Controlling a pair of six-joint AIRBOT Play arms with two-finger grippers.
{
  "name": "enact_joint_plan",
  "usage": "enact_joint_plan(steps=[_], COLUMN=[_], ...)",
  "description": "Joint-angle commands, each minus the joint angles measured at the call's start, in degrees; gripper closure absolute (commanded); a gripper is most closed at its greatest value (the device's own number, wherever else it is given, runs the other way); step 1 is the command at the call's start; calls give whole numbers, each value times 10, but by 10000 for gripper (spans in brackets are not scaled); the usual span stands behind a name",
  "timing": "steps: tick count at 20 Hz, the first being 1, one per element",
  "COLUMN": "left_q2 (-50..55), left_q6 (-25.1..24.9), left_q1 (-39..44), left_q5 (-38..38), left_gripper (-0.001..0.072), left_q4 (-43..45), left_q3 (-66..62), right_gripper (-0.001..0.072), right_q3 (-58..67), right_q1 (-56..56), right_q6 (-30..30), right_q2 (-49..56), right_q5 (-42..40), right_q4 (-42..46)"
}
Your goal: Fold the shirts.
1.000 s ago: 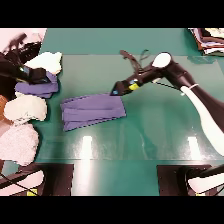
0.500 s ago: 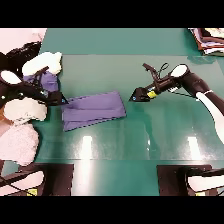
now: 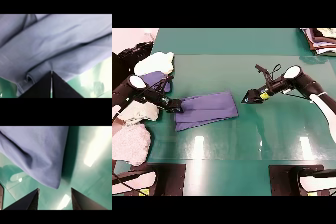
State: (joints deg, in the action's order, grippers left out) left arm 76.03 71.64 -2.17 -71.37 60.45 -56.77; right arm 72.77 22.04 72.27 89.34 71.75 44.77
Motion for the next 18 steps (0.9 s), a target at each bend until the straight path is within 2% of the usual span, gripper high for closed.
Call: enact_joint_plan(steps=[1, 2, 3, 4, 7, 10, 16, 17, 18], left_q2=[1, 1, 1, 1, 1, 1, 1, 1, 1], left_q6=[-1, 3, 5, 5, 12, 36, 33, 34, 34], left_q1=[1, 1, 1, 1, 1, 1, 1, 1, 1], left_q5=[-13, -12, -15, -19, -55, -60, 3, 14, 22], left_gripper=[682, 580, 299, 225, 222, 222, 224, 273, 476], left_q4=[17, 19, 19, 20, 44, 81, 36, 35, 35], left_q3=[-2, -9, -22, -37, -82, -74, -6, -6, -6], right_gripper=[267, 267, 267, 267, 267, 267, 267, 267, 267], right_q3=[0, 0, 0, 0, 0, 0, 0, 0, 0], right_q1=[0, 0, 0, 0, 0, 0, 0, 0, 0], right_q6=[-1, -1, -1, -1, -1, -1, -1, -1, -1], right_q2=[-21, -27, -32, -35, -39, -39, -39, -39, -39], right_q5=[-16, -17, -17, -17, -12, -12, -13, -13, -12], right_q4=[0, 0, 1, 3, 4, 4, 4, 4, 4])
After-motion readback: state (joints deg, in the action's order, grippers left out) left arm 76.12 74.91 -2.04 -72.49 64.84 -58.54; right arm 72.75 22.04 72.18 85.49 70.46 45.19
